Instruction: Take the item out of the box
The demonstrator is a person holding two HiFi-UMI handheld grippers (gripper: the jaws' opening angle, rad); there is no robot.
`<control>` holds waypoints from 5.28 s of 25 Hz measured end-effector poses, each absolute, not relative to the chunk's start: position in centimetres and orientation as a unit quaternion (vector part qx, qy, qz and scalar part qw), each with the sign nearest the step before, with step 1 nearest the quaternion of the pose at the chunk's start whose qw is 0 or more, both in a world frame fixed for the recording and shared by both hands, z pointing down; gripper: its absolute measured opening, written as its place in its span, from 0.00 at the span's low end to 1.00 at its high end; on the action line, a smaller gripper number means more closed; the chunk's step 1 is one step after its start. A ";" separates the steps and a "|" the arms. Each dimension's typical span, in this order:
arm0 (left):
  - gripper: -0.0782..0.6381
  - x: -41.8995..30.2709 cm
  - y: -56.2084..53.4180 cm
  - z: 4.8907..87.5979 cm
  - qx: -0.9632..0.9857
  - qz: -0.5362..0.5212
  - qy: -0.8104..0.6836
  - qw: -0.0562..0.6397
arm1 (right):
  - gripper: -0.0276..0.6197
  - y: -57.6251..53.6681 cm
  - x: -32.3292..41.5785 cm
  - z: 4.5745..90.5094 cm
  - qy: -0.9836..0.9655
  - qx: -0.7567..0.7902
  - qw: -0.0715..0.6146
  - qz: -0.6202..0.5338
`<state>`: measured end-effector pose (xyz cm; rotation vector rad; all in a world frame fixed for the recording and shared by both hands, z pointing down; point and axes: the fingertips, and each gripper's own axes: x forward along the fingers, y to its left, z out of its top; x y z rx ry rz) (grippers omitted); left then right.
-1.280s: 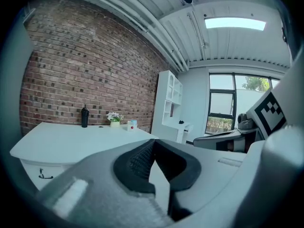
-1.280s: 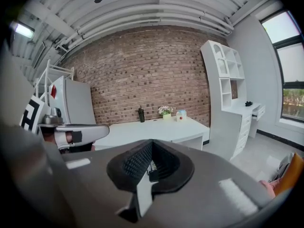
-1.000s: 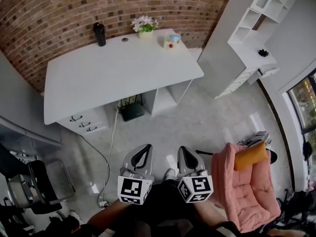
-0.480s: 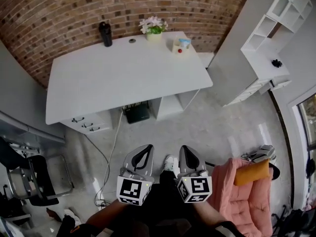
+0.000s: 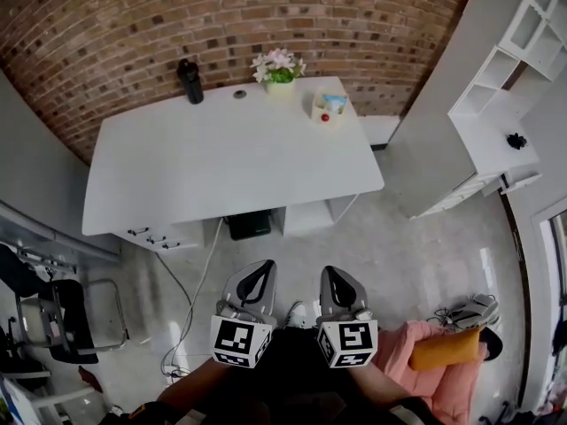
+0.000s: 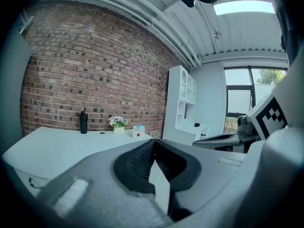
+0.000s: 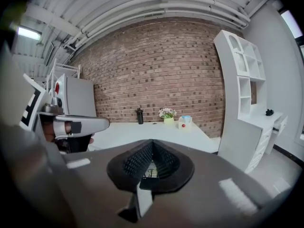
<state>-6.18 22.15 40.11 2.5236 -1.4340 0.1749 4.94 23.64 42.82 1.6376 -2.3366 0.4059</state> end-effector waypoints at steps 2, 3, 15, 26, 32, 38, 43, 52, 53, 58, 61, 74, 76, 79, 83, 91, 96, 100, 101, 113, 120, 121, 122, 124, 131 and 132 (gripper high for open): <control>0.12 -5.3 21.2 39.9 0.860 0.059 -0.494 0.114 | 0.05 22.4 5.8 42.5 -0.807 0.560 0.127 0.137; 0.12 -4.9 20.8 39.9 0.858 0.061 -0.496 0.114 | 0.05 21.9 6.1 42.3 -0.809 0.558 0.127 0.137; 0.12 -2.1 16.0 40.4 0.862 0.072 -0.490 0.111 | 0.05 16.7 8.6 42.8 -0.805 0.561 0.124 0.146; 0.12 -0.7 4.9 40.7 0.887 0.076 -0.445 0.101 | 0.05 6.8 8.8 42.3 -0.781 0.597 0.117 0.143; 0.12 -0.2 -0.7 40.9 0.900 0.076 -0.418 0.096 | 0.05 2.0 8.7 43.4 -0.769 0.611 0.124 0.144; 0.12 -0.7 -5.0 40.4 0.909 0.075 -0.400 0.087 | 0.05 -2.4 8.2 43.0 -0.754 0.629 0.123 0.142; 0.12 -1.8 -7.7 40.1 0.912 0.069 -0.395 0.086 | 0.05 -5.1 7.8 42.8 -0.740 0.644 0.129 0.145; 0.12 -2.8 -10.7 40.2 0.908 0.068 -0.401 0.096 | 0.05 -7.6 7.3 42.9 -0.732 0.649 0.142 0.152; 0.12 -2.7 -10.9 40.2 0.908 0.068 -0.402 0.097 | 0.05 -7.9 7.3 43.0 -0.733 0.648 0.142 0.153; 0.12 -1.9 -12.6 41.2 0.902 0.076 -0.414 0.098 | 0.05 -9.5 7.6 44.5 -0.745 0.631 0.144 0.161; 0.12 -1.4 -14.2 41.7 0.895 0.081 -0.426 0.104 | 0.05 -11.2 8.3 45.4 -0.748 0.625 0.153 0.163; 0.12 1.7 -21.6 45.4 0.871 0.107 -0.462 0.125 | 0.06 -19.7 11.7 49.8 -0.753 0.604 0.189 0.180; 0.12 2.1 -22.4 46.0 0.868 0.112 -0.466 0.129 | 0.06 -20.7 12.0 50.1 -0.754 0.602 0.191 0.181; 0.12 2.6 -23.4 47.2 0.865 0.121 -0.468 0.136 | 0.06 -22.0 12.6 50.7 -0.752 0.603 0.195 0.183; 0.12 2.8 -24.8 48.7 0.860 0.136 -0.471 0.142 | 0.10 -23.8 12.8 51.6 -0.748 0.604 0.199 0.189; 0.12 3.3 -28.0 51.1 0.852 0.156 -0.476 0.149 | 0.20 -27.0 12.9 53.6 -0.742 0.602 0.220 0.199; 0.12 3.7 -29.8 52.1 0.851 0.163 -0.475 0.151 | 0.22 -28.7 13.1 54.8 -0.734 0.605 0.225 0.211; 0.15 3.6 -31.1 53.0 0.850 0.171 -0.473 0.156 | 0.24 -30.2 13.4 55.7 -0.728 0.609 0.223 0.220; 0.15 3.5 -31.3 53.3 0.849 0.174 -0.474 0.157 | 0.24 -30.6 13.5 56.0 -0.727 0.610 0.223 0.223; 0.15 3.3 -32.7 55.7 0.834 0.197 -0.486 0.171 | 0.25 -32.7 13.7 57.9 -0.721 0.608 0.236 0.231; 0.15 3.1 -32.9 56.1 0.831 0.201 -0.489 0.174 | 0.19 -33.1 13.6 59.0 -0.719 0.605 0.252 0.230; 0.15 3.1 -32.9 56.1 0.831 0.201 -0.489 0.174 | 0.19 -33.2 13.6 59.1 -0.719 0.605 0.254 0.230; 0.15 3.0 -32.9 56.1 0.830 0.202 -0.489 0.174 | 0.19 -33.3 13.6 59.2 -0.719 0.605 0.255 0.229; 0.15 2.9 -32.9 56.1 0.830 0.202 -0.490 0.174 | 0.17 -33.4 13.7 59.3 -0.718 0.606 0.258 0.226; 0.15 2.3 -33.0 56.2 0.823 0.197 -0.499 0.185 | 0.06 -33.5 14.0 59.1 -0.716 0.612 0.261 0.214; 0.15 2.3 -33.1 56.2 0.823 0.195 -0.500 0.185 | 0.06 -33.5 14.0 58.9 -0.716 0.613 0.259 0.211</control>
